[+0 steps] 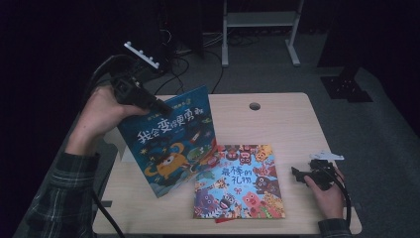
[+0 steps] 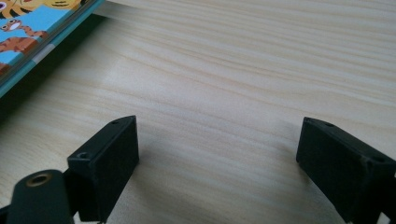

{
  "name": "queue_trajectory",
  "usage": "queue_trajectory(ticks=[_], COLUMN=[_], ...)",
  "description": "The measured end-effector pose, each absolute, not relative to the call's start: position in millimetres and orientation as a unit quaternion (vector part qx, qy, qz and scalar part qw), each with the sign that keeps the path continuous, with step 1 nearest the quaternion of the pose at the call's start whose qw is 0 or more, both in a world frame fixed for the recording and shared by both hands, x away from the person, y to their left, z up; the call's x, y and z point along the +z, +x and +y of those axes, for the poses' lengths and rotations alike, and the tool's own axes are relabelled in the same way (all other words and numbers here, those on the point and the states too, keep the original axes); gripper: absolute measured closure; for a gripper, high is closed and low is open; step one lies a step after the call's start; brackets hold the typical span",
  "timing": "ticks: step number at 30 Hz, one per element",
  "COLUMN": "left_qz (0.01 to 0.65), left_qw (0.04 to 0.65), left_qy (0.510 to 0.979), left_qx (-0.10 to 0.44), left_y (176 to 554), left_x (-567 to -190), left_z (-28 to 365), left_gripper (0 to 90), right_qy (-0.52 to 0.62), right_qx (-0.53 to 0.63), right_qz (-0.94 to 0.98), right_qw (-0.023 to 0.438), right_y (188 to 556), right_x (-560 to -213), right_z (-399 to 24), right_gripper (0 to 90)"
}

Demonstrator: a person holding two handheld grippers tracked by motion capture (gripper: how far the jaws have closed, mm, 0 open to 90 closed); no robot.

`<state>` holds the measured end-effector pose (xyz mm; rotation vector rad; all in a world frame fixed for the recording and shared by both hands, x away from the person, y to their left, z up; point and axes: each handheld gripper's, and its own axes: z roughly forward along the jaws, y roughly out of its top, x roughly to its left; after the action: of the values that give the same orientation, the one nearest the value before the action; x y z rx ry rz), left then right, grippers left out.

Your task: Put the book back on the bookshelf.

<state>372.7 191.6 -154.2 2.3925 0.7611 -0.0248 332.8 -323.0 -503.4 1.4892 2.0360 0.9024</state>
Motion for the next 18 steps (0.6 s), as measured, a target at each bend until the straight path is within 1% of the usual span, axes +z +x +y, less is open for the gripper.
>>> queue_trajectory(ticks=[18], left_qz=[0.347], left_qw=[0.318], left_qy=[0.882], left_qx=[0.022], left_y=[348.2], left_x=[-145.0], left_z=[271.4], left_gripper=[82.7], right_qy=[0.545], right_qx=[0.327], right_qz=[0.737], right_qw=[0.23], right_y=[333.8], right_x=[-503.4], right_z=[-323.9], right_gripper=[12.0])
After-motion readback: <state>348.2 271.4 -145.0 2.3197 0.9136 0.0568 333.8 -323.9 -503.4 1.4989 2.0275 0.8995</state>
